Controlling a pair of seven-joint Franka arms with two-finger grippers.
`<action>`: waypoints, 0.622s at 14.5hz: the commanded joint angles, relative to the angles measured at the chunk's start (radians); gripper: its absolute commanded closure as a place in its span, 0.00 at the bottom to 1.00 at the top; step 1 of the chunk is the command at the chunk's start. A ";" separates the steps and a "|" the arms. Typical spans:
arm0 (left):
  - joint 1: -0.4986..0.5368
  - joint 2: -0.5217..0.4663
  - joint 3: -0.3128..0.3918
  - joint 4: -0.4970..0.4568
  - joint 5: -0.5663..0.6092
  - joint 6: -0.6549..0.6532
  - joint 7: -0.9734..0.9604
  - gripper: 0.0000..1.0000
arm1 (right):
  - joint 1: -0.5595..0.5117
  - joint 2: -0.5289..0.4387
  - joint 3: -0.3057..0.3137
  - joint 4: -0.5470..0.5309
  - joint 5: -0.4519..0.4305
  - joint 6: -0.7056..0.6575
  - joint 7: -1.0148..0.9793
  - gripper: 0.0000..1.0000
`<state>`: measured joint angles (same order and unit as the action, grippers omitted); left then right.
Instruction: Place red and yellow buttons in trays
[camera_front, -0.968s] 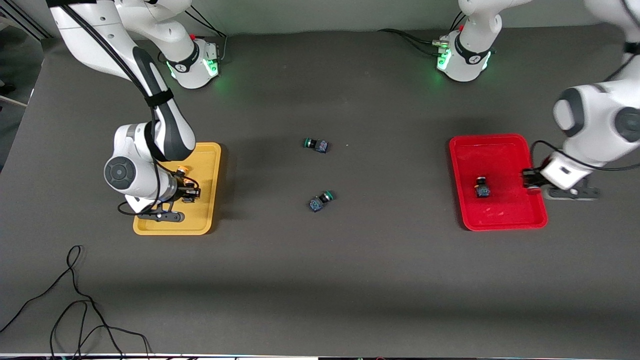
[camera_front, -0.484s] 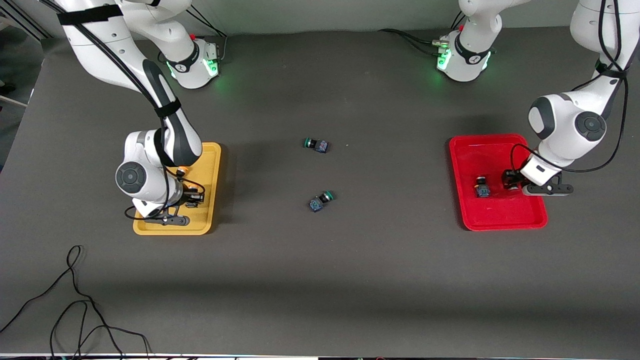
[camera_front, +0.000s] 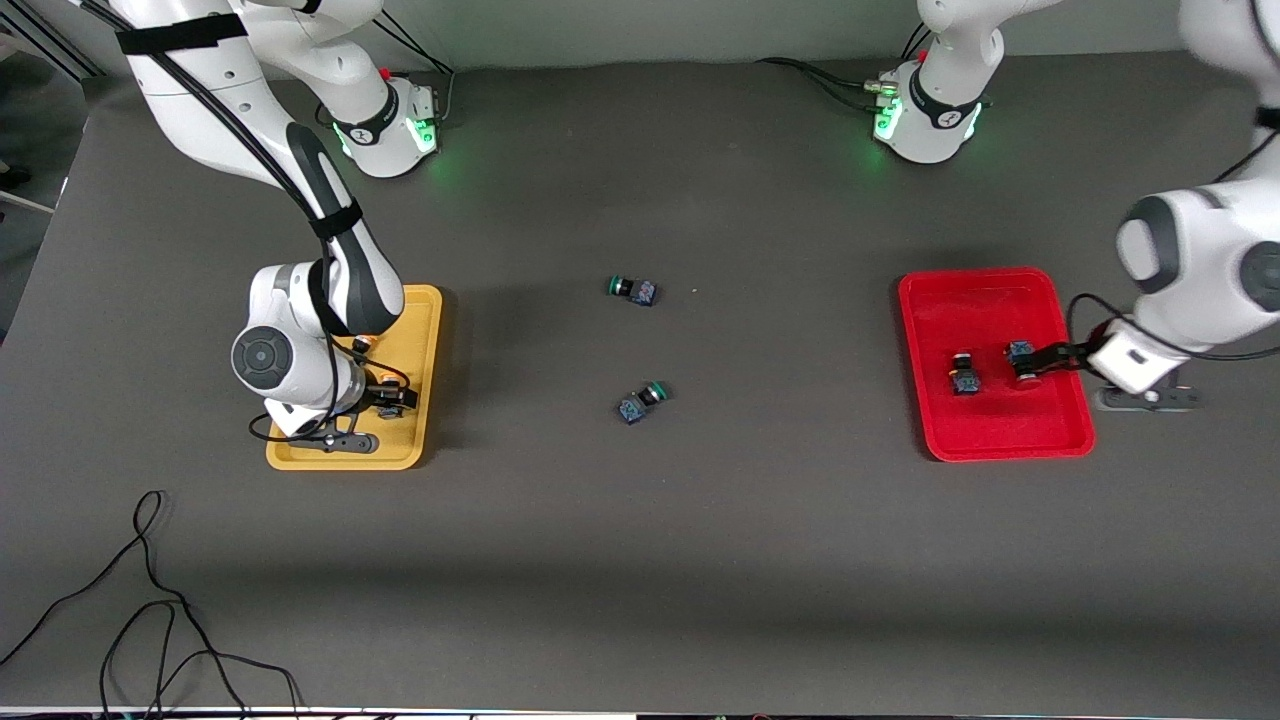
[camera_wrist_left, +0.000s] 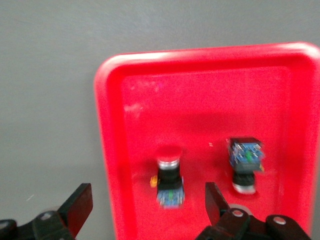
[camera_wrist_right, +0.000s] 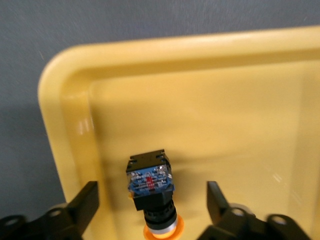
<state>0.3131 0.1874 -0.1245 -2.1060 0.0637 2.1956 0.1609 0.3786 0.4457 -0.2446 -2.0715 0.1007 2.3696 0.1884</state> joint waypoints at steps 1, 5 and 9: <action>-0.002 -0.020 -0.012 0.223 -0.002 -0.314 0.012 0.00 | -0.010 -0.070 -0.010 0.083 0.005 -0.157 -0.023 0.00; -0.006 -0.040 -0.044 0.443 -0.013 -0.603 0.011 0.00 | -0.055 -0.172 -0.015 0.241 0.005 -0.430 -0.027 0.00; -0.008 -0.120 -0.107 0.452 -0.048 -0.646 -0.012 0.00 | -0.073 -0.376 0.002 0.249 0.002 -0.512 -0.044 0.00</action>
<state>0.3101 0.1064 -0.2068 -1.6531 0.0283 1.5776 0.1594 0.3191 0.1790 -0.2619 -1.8045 0.1007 1.9051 0.1757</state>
